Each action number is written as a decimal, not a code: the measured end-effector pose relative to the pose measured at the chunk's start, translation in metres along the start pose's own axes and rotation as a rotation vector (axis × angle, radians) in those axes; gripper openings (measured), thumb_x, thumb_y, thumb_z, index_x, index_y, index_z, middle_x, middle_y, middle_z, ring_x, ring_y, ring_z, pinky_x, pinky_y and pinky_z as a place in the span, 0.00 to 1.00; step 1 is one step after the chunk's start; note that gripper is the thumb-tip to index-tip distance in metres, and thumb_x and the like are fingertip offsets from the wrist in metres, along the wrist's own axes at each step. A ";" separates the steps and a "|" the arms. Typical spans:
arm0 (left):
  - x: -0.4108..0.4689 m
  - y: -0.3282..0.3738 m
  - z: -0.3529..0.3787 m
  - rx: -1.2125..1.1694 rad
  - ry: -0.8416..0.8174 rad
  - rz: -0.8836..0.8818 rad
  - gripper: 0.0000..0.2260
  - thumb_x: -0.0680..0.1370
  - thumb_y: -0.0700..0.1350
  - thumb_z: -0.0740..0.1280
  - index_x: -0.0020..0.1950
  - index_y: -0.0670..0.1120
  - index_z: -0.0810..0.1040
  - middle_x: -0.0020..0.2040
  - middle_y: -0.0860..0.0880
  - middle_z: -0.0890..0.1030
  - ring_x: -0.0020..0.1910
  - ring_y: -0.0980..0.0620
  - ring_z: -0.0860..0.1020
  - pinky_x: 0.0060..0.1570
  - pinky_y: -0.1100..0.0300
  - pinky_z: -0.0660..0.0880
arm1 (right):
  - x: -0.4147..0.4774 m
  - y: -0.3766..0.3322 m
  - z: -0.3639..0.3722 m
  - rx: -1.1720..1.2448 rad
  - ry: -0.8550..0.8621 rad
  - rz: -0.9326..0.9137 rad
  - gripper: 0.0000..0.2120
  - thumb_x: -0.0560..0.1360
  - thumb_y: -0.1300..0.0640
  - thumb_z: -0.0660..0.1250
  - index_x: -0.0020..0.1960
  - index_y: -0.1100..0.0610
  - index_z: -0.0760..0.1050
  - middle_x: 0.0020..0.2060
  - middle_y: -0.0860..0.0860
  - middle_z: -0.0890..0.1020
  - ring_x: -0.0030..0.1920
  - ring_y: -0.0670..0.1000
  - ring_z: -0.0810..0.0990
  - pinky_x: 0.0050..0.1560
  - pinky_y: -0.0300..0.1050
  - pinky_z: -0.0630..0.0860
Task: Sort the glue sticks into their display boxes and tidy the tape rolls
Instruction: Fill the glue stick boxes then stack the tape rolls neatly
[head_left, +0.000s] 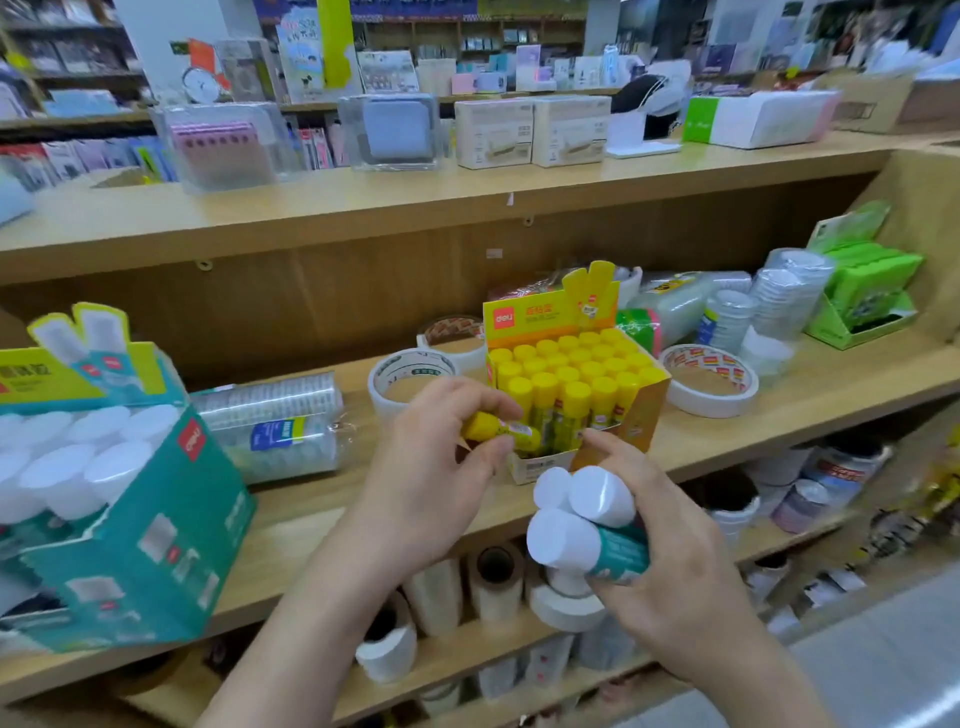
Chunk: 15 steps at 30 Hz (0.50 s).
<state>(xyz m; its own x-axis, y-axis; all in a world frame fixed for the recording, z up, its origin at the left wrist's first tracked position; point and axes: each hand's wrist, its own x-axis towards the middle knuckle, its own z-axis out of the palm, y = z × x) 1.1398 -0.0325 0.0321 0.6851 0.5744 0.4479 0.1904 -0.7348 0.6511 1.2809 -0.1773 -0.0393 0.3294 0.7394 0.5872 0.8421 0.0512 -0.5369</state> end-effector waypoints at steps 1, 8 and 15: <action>0.003 0.001 0.004 0.060 -0.025 0.036 0.10 0.76 0.39 0.69 0.55 0.51 0.78 0.51 0.55 0.76 0.51 0.62 0.72 0.47 0.74 0.67 | 0.002 0.006 -0.003 -0.027 -0.012 -0.027 0.40 0.60 0.61 0.77 0.67 0.47 0.64 0.68 0.44 0.72 0.57 0.51 0.77 0.51 0.52 0.77; 0.015 0.013 0.029 0.155 0.172 0.023 0.15 0.71 0.41 0.75 0.55 0.52 0.78 0.45 0.57 0.80 0.41 0.57 0.78 0.42 0.61 0.77 | 0.014 0.033 -0.016 -0.096 -0.094 -0.138 0.38 0.56 0.63 0.77 0.64 0.52 0.68 0.67 0.48 0.74 0.56 0.49 0.76 0.51 0.44 0.74; 0.022 -0.002 0.044 0.376 0.237 0.180 0.16 0.69 0.46 0.73 0.56 0.44 0.84 0.50 0.47 0.78 0.44 0.52 0.73 0.44 0.60 0.73 | 0.025 0.034 -0.022 0.051 -0.056 -0.120 0.32 0.61 0.59 0.74 0.63 0.49 0.68 0.51 0.39 0.74 0.47 0.42 0.73 0.42 0.37 0.71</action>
<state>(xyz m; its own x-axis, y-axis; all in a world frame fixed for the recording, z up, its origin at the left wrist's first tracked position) 1.1856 -0.0338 0.0134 0.5599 0.4601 0.6891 0.3546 -0.8847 0.3026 1.3272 -0.1717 -0.0291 0.2018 0.7624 0.6148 0.8508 0.1745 -0.4957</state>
